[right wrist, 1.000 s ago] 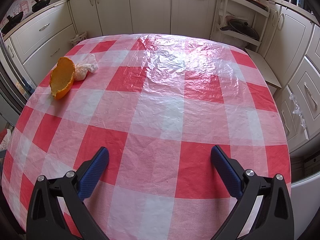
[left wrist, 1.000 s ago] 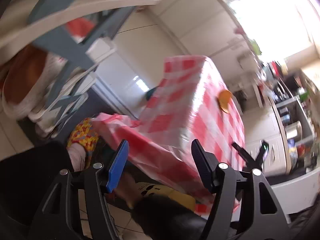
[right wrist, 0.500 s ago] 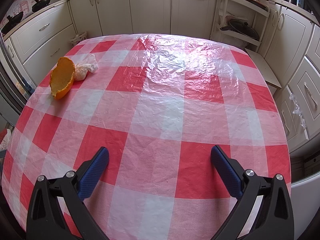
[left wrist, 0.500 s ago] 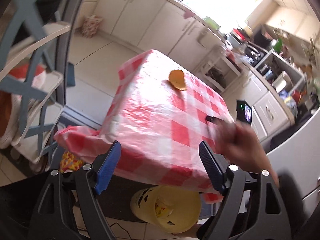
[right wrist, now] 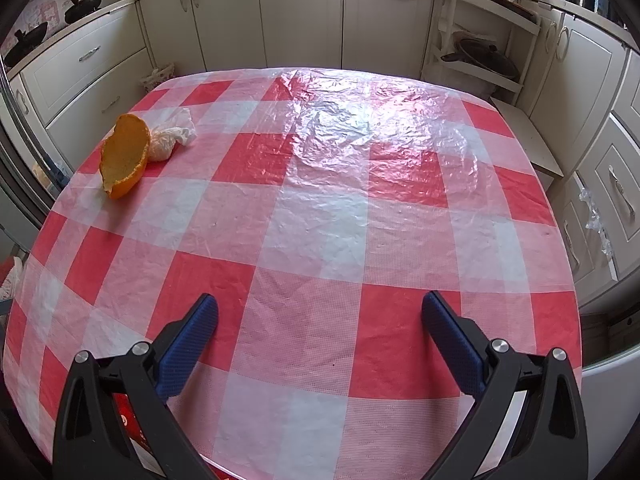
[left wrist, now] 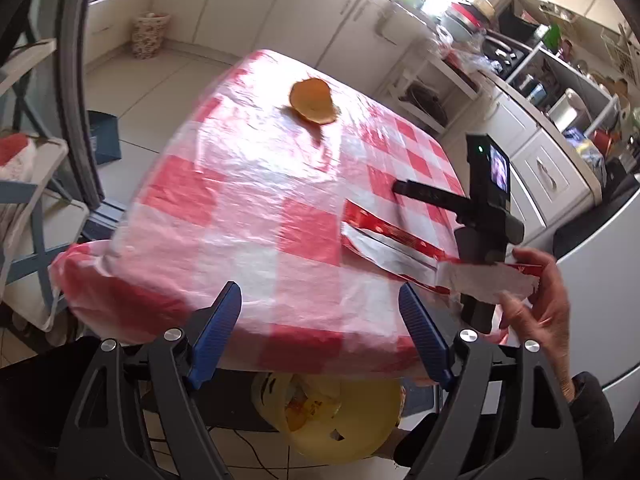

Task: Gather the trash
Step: 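Carry the red tissue packet with the right tool and lay it on the table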

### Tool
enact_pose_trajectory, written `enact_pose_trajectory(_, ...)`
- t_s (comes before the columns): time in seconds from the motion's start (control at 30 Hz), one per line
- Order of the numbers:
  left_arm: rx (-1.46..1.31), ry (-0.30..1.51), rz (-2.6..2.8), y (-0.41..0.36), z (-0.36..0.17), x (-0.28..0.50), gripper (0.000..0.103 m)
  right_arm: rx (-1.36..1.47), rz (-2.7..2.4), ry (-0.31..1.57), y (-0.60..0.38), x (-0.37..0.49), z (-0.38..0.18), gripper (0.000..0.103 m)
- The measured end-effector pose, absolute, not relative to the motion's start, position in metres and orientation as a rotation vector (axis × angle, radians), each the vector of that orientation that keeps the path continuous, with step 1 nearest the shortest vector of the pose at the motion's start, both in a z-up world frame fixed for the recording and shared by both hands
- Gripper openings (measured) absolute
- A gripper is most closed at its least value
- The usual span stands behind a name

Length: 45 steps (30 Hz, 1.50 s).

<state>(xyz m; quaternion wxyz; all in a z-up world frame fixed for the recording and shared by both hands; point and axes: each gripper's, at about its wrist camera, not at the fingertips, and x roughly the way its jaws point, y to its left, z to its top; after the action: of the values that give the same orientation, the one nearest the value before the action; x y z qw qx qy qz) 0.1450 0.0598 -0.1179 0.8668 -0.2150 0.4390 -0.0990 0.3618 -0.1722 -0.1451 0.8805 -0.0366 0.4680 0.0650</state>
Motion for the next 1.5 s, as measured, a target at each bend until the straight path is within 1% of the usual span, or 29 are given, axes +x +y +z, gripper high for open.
enact_pose_trajectory(0.13, -0.418, 0.938, -0.259, 0.036, -0.121, 0.156, 0.077, -0.077, 0.136, 0.976, -0.173, 0.362, -0.145, 0.097)
enact_pose_trajectory(0.47, -0.329, 0.987, -0.332, -0.024, -0.139, 0.216, 0.078, -0.077, 0.136, 0.977, -0.172, 0.361, -0.145, 0.097)
enact_pose_trajectory(0.6, -0.312, 1.004, -0.335, -0.037, -0.147, 0.225, 0.078, -0.077, 0.137, 0.977, -0.173, 0.361, -0.145, 0.097)
enact_pose_trajectory(0.77, -0.263, 0.971, -0.333, -0.051, -0.149, 0.227, 0.077, -0.076, 0.139, 0.979, -0.172, 0.361, -0.145, 0.097)
enact_pose_trajectory(0.8, -0.262, 0.966, -0.34, -0.051, -0.149, 0.227, 0.074, -0.079, 0.146, 0.981, -0.173, 0.36, -0.145, 0.097)
enact_pose_trajectory(0.83, -0.261, 0.965, -0.348, -0.053, -0.149, 0.226, 0.062, -0.09, 0.167, 1.006, -0.173, 0.359, -0.144, 0.097)
enact_pose_trajectory(0.87, -0.254, 0.971, -0.363, -0.055, -0.15, 0.227, 0.044, -0.12, 0.207, 1.053, -0.172, 0.359, -0.143, 0.097)
enact_pose_trajectory(0.9, -0.247, 0.98, -0.378, -0.058, -0.151, 0.227, 0.034, -0.131, 0.249, 1.082, -0.173, 0.358, -0.141, 0.097)
enact_pose_trajectory(0.93, -0.243, 0.989, -0.392, -0.06, -0.153, 0.228, 0.02, -0.116, 0.263, 1.086, -0.176, 0.356, -0.139, 0.097)
enact_pose_trajectory(0.97, -0.24, 0.996, -0.402, -0.062, -0.154, 0.228, 0.01, -0.078, 0.285, 1.088, -0.182, 0.354, -0.137, 0.097)
enact_pose_trajectory(1.03, -0.241, 1.003, -0.423, -0.065, -0.156, 0.226, 0.001, -0.021, 0.289, 1.055, -0.195, 0.343, -0.123, 0.097)
enact_pose_trajectory(1.07, -0.244, 1.004, -0.433, -0.065, -0.156, 0.225, 0.001, -0.02, 0.283, 1.012, -0.2, 0.335, -0.111, 0.097)
enact_pose_trajectory(1.17, -0.258, 0.979, -0.463, -0.061, -0.148, 0.218, 0.0, -0.056, 0.274, 0.731, -0.212, 0.288, -0.047, 0.097)
enact_pose_trajectory(1.2, -0.278, 0.973, -0.479, -0.056, -0.145, 0.215, 0.0, -0.066, 0.275, 0.664, -0.215, 0.275, -0.031, 0.097)
enact_pose_trajectory(1.23, -0.295, 0.969, -0.49, -0.052, -0.142, 0.212, 0.0, -0.061, 0.296, 0.606, -0.22, 0.259, -0.015, 0.097)
enact_pose_trajectory(1.27, -0.311, 0.966, -0.498, -0.047, -0.14, 0.208, 0.0, -0.037, 0.324, 0.595, -0.225, 0.249, -0.009, 0.097)
enact_pose_trajectory(1.3, -0.322, 0.964, -0.507, -0.044, -0.138, 0.206, 0.0, 0.0, 0.368, 0.634, -0.23, 0.244, -0.011, 0.097)
enact_pose_trajectory(1.37, -0.338, 0.959, -0.522, -0.037, -0.133, 0.199, 0.0, 0.081, 0.438, 0.783, -0.24, 0.24, -0.028, 0.097)
enact_pose_trajectory(1.43, -0.333, 0.948, -0.521, -0.03, -0.127, 0.191, 0.0, 0.141, 0.414, 0.842, -0.252, 0.233, -0.044, 0.097)
enact_pose_trajectory(1.5, -0.343, 0.948, -0.509, -0.023, -0.125, 0.188, 0.0, 0.11, 0.368, 0.902, -0.251, 0.234, -0.055, 0.097)
